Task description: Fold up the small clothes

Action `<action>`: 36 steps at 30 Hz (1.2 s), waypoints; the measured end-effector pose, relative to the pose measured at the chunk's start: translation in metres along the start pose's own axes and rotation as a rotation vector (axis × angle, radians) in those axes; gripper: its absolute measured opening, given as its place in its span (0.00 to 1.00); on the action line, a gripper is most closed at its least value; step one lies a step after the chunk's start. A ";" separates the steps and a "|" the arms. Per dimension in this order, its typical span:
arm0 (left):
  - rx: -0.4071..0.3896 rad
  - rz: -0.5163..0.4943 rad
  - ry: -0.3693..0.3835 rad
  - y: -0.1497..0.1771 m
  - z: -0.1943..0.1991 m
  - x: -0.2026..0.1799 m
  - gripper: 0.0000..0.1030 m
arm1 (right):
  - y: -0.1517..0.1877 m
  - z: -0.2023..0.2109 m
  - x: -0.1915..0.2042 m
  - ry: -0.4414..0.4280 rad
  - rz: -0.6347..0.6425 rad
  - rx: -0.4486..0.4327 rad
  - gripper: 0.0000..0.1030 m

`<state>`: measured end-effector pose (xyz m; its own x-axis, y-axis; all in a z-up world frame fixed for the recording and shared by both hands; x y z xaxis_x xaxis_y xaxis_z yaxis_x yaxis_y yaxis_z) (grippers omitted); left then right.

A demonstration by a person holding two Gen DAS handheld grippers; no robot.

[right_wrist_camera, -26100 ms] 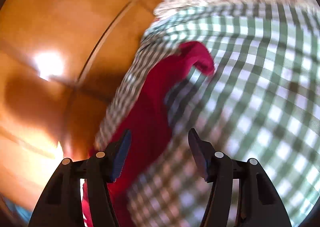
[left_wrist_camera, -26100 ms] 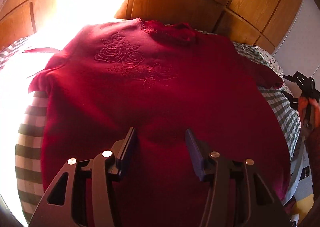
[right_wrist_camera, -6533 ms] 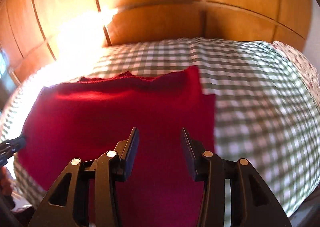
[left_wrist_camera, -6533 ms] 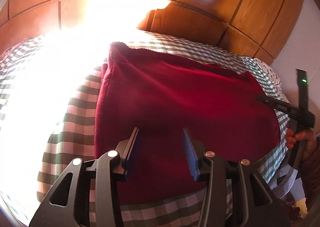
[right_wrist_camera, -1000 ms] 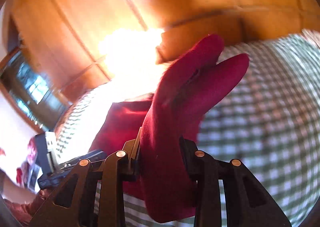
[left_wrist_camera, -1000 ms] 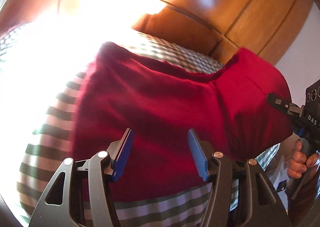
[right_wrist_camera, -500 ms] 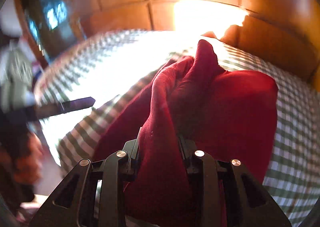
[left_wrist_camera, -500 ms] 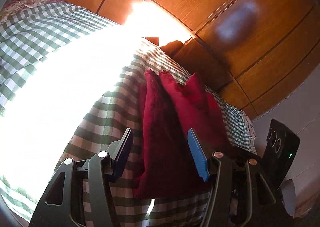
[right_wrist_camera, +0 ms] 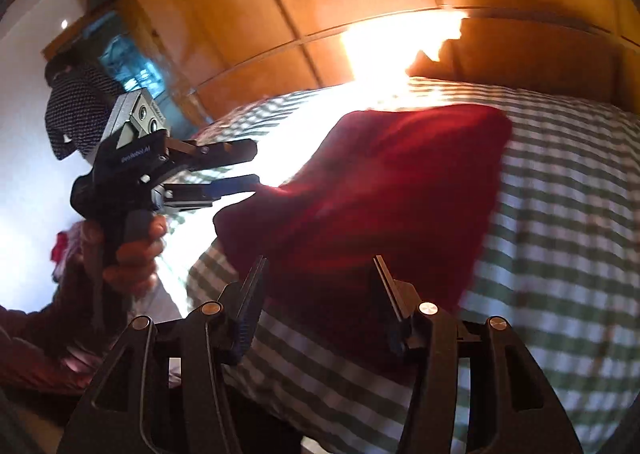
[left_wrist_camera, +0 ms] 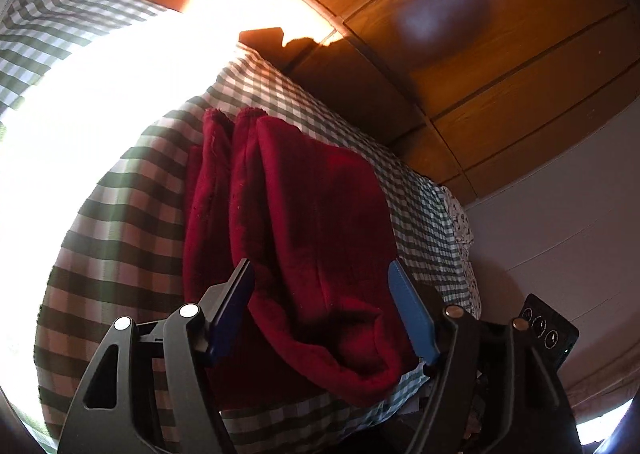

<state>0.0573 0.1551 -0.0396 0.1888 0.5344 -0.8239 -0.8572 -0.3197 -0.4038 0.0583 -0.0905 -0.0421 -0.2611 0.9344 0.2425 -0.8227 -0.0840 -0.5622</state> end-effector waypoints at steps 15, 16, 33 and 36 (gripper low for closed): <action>-0.012 -0.104 -0.187 -0.014 -0.020 -0.004 0.12 | 0.010 -0.028 0.017 0.096 0.127 -0.030 0.50; -0.032 -0.124 -0.191 -0.012 -0.012 -0.008 0.12 | 0.011 -0.027 0.020 0.079 0.133 -0.029 0.50; -0.054 -0.248 -0.509 0.008 -0.003 0.028 0.19 | 0.027 -0.047 0.060 0.123 0.303 0.011 0.53; -0.101 -0.255 -0.500 -0.003 0.004 0.017 0.27 | 0.016 -0.033 0.049 0.078 0.254 0.010 0.56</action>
<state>0.0608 0.1685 -0.0507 0.1127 0.9020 -0.4167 -0.7594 -0.1922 -0.6215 0.0490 -0.0345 -0.0646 -0.4202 0.9068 0.0326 -0.7408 -0.3220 -0.5895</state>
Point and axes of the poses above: each gripper's, at about its wrist camera, not at the fingertips, and z roughly against the way its jaws point, x to its left, y to its underside, the point moved 7 cm from there along -z, roughly the way its jaws point, and after that the axes turned 14 degrees about y, right-handed, at the moved point
